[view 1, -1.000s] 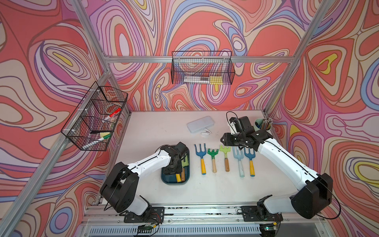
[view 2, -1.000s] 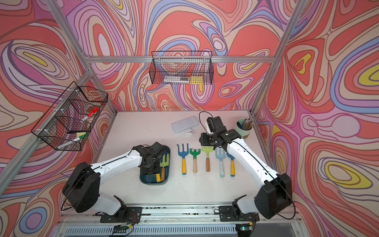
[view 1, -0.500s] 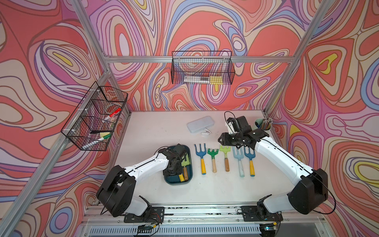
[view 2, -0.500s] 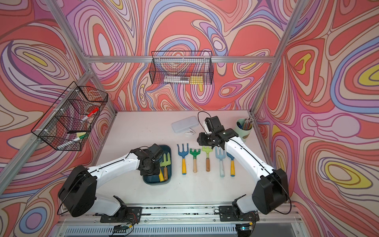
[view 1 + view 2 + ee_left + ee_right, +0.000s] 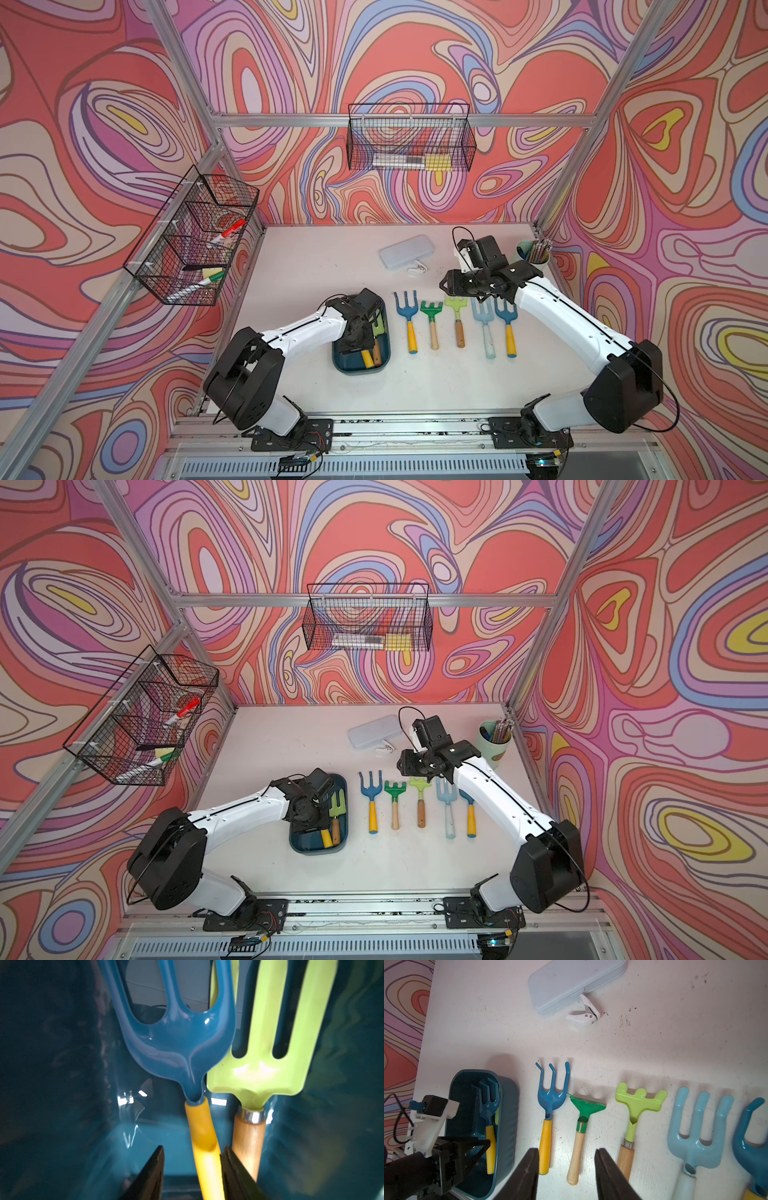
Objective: Take the hand rake out of the storage box
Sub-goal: Move the storage box to the center of the board.
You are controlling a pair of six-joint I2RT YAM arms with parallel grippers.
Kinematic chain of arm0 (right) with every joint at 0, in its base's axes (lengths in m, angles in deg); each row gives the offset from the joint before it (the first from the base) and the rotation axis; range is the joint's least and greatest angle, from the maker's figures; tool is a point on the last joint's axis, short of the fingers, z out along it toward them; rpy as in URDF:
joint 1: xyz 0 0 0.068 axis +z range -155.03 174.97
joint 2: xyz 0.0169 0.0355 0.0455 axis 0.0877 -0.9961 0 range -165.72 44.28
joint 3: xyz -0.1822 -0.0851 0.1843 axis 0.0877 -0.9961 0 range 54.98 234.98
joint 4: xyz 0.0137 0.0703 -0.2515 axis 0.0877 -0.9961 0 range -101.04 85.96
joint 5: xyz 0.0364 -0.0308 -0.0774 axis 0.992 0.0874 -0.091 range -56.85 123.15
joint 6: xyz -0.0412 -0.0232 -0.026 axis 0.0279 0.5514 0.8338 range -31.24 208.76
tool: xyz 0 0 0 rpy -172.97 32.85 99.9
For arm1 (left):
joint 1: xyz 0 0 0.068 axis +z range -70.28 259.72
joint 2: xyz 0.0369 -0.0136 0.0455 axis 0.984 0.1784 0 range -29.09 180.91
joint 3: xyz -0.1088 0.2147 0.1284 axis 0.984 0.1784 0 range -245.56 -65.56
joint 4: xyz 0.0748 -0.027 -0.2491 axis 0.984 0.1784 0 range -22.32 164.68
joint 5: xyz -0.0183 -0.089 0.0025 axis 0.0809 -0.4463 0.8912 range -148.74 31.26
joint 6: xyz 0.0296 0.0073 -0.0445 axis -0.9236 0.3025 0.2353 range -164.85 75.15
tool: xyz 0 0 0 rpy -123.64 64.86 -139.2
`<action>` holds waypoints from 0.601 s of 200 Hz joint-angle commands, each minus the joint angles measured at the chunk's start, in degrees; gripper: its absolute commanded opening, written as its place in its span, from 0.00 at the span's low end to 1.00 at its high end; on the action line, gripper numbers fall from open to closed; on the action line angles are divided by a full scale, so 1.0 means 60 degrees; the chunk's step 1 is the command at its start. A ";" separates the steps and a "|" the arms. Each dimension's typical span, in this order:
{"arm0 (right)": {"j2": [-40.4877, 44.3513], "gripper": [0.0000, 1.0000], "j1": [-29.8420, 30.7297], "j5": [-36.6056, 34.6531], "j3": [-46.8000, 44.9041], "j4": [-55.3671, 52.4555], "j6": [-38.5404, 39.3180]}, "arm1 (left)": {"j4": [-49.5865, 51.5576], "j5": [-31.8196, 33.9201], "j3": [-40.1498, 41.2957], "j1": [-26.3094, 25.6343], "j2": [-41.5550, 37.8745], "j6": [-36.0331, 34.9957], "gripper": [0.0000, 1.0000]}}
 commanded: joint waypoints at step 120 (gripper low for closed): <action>-0.0183 0.45 0.0320 0.0106 -0.0253 0.0315 -0.0226 | -0.0184 0.0826 0.1513 0.0494 -0.0501 0.0021 0.16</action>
